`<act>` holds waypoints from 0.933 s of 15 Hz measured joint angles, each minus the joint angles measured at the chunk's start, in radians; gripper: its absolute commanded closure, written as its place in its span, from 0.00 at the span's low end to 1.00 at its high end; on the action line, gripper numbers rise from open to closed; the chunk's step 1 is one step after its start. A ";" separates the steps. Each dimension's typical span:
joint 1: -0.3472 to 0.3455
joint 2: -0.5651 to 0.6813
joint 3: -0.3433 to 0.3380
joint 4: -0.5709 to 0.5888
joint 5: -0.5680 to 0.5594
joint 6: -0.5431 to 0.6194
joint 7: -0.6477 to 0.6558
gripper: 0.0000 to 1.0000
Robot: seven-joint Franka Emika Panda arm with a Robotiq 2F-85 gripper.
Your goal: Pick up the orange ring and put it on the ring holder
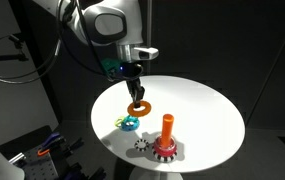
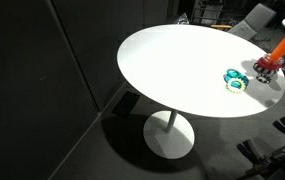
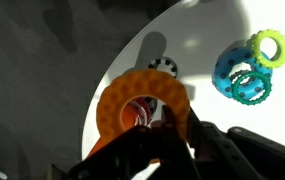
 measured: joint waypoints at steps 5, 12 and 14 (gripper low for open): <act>-0.016 0.025 -0.021 0.050 0.054 -0.008 0.000 0.94; -0.021 0.093 -0.051 0.139 0.103 -0.025 0.000 0.94; -0.022 0.111 -0.055 0.165 0.103 -0.026 0.000 0.94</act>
